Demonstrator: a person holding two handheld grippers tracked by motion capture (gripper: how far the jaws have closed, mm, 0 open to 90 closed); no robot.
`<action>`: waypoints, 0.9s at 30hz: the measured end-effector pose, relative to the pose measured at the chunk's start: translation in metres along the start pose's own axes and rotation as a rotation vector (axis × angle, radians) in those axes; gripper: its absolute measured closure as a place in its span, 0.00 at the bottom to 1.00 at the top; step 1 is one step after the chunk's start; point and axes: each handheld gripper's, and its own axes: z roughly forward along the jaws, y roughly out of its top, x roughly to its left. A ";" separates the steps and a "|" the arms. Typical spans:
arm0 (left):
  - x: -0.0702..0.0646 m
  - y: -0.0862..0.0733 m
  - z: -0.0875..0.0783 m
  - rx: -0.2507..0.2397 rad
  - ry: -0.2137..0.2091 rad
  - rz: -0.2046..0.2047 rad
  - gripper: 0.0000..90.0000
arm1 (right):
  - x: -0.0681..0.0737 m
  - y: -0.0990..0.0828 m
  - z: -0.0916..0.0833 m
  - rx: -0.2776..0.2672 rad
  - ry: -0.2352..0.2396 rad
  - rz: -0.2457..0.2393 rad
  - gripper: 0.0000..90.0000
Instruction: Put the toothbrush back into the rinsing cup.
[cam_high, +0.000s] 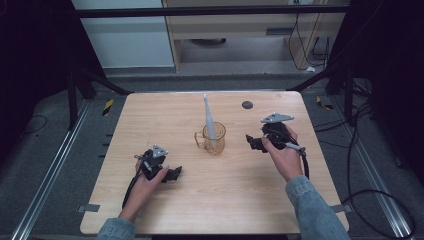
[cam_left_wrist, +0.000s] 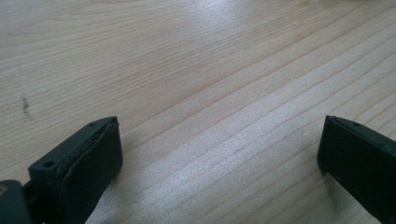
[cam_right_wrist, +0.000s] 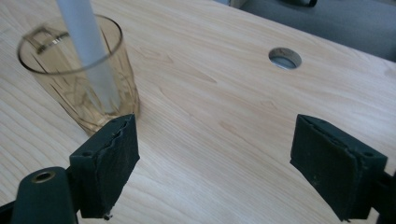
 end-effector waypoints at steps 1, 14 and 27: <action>0.000 0.000 0.000 0.000 0.000 0.000 0.00 | -0.004 -0.004 -0.002 0.004 -0.010 0.009 0.15; 0.000 0.000 0.000 0.001 0.001 0.001 0.00 | -0.032 -0.040 -0.001 0.037 -0.031 0.061 0.18; 0.000 0.000 0.000 0.001 0.001 0.000 0.00 | -0.050 -0.060 0.020 0.084 -0.043 0.124 0.15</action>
